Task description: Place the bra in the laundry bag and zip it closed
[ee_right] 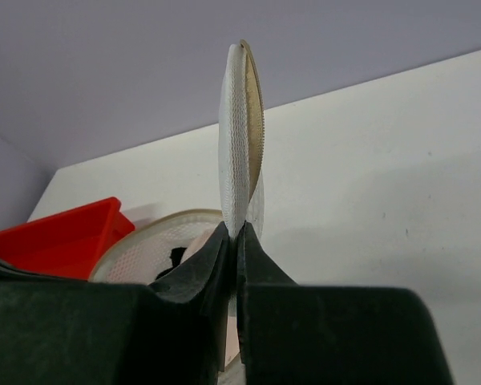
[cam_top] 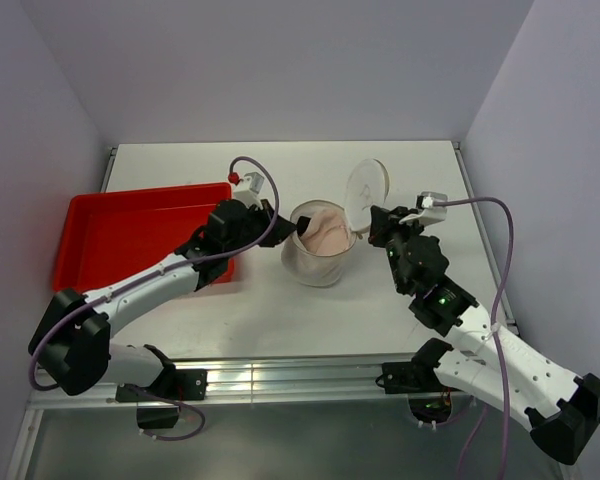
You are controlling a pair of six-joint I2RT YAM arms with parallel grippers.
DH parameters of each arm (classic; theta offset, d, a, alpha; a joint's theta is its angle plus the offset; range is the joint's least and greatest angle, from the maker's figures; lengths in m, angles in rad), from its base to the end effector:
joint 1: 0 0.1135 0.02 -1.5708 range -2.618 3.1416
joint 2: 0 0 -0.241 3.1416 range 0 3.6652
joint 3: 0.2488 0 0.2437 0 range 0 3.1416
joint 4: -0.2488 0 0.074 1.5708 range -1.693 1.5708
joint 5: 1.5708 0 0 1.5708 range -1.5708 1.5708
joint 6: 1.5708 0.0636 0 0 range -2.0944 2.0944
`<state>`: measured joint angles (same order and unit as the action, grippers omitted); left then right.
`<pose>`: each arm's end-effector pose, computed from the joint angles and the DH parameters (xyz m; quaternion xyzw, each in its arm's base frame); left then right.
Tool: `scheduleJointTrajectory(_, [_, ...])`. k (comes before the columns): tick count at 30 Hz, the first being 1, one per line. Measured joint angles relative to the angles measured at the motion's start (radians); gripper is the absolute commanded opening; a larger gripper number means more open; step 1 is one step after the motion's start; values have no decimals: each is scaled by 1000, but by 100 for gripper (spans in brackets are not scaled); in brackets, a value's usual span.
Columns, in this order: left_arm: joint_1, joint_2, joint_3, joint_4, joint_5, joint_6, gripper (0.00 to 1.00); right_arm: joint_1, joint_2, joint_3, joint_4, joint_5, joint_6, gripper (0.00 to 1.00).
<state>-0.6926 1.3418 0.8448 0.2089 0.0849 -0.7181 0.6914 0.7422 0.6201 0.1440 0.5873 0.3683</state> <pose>0.2530 -0.2169 0.2493 0.0152 0.8008 -0.4134 0.4331 0.1851 0.1074 0.3100 0.0965 0.6939 0.1711 0.6927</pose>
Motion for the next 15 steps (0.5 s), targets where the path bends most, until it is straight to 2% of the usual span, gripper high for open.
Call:
scheduleJointTrajectory(6, [0, 50, 11, 23, 13, 0, 0, 0, 0, -44, -37, 74, -9, 1])
scheduleJointTrajectory(12, [-1, 104, 47, 31, 25, 0, 0, 6, -2, -50, -56, 70, -60, 3])
scheduleJointTrajectory(15, [-1, 120, 50, 37, 25, 0, 0, 47, 18, -27, -64, 25, -102, 10])
